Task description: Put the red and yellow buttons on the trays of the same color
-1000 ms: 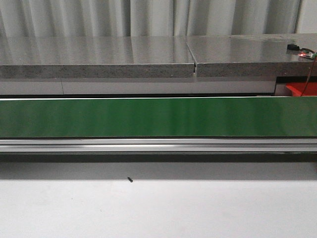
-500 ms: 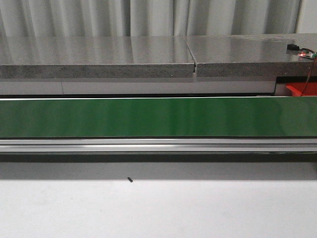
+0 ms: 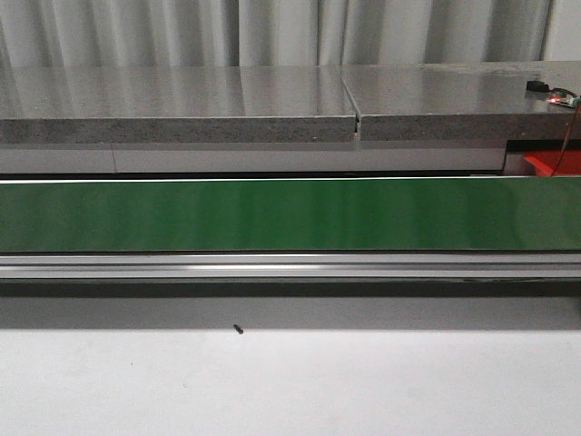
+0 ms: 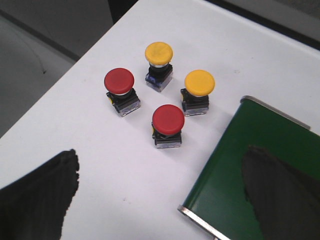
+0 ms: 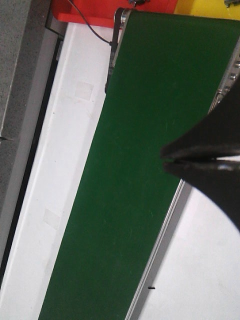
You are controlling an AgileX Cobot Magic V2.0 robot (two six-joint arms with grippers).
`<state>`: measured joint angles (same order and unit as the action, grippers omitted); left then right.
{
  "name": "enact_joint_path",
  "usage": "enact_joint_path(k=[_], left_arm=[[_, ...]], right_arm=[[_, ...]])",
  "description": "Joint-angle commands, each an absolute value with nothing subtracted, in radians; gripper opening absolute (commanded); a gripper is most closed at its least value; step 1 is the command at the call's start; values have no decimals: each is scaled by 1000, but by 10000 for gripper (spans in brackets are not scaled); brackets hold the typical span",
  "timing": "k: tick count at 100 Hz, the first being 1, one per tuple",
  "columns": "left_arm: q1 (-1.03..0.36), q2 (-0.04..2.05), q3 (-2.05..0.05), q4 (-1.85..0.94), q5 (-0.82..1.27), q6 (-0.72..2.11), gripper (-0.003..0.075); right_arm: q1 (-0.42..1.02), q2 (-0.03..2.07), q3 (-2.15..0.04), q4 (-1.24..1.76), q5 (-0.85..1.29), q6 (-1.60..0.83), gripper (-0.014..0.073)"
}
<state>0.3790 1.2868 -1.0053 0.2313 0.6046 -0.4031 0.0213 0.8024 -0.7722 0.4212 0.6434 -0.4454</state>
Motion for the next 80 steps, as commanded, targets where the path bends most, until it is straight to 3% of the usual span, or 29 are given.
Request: enact_joint_path(k=[1,29,80], left_arm=[[392,1350,-1078,235,551,-414,619],[394,1561,-1165,235,526,-402,619],[394,1765,-1214,236,421,-396,619]], right_arm=[[23,793,-799,437,579,-453,-109],[23,793,-799,437,579,-453,-109],[23,793,-799,437,579,-453,-109]])
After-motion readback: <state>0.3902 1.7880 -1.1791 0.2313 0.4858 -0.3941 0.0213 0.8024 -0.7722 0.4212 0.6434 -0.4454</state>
